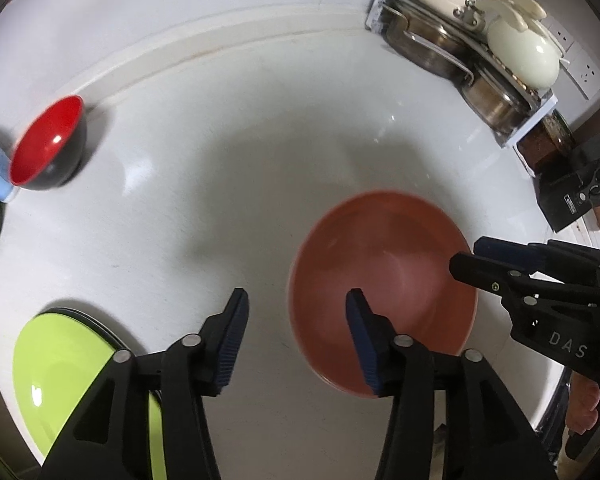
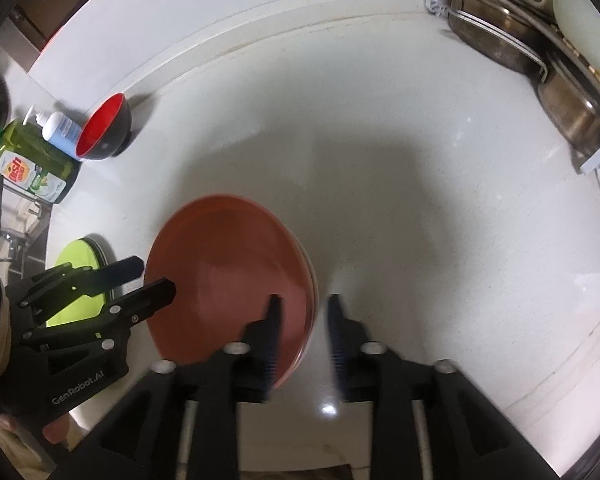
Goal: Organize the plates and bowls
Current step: 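Lower the pink bowl into the white bowl and open both grippers, then move both grippers to the red-and-black bowl and close on its rim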
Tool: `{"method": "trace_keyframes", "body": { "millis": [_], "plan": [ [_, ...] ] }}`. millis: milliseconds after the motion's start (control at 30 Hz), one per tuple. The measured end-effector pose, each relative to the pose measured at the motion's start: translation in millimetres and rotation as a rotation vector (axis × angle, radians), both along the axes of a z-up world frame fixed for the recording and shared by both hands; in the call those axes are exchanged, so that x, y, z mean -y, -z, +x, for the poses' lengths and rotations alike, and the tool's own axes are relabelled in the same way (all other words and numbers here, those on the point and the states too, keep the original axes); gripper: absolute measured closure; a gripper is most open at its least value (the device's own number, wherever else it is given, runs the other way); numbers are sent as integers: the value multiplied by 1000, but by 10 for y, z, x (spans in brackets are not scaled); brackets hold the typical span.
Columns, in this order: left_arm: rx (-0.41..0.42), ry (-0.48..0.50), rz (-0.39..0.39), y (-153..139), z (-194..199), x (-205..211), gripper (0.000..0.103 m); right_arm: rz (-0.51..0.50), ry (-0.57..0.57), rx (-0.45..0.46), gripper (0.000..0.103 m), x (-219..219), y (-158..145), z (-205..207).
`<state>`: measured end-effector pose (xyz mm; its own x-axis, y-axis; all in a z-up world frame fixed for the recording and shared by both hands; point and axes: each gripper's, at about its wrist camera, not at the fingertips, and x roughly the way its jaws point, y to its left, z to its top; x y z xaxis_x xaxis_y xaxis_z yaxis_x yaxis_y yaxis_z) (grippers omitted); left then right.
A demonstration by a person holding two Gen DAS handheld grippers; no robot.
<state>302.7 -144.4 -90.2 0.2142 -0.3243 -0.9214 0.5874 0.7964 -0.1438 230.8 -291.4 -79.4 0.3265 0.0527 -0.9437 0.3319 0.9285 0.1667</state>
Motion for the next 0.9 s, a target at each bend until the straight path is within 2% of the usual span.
{"method": "trace_keyframes", "body": {
  "millis": [167, 233, 467, 533, 900],
  "plan": [
    [95, -47, -1, -185, 56, -133, 43, -25, -9, 39, 69, -47, -107, 13],
    [125, -66, -6, -259, 94, -203, 41, -41, -20, 57, 63, -99, -160, 35],
    [211, -162, -24, -501, 284, -589, 31, -86, -75, 140, 56, -339, -371, 199],
    [236, -191, -20, -553, 343, -726, 29, -97, -91, 170, 48, -427, -439, 274],
    [339, -349, 16, -795, 703, -1452, 21, -133, -208, 306, 47, -1020, -766, 838]
  ]
}}
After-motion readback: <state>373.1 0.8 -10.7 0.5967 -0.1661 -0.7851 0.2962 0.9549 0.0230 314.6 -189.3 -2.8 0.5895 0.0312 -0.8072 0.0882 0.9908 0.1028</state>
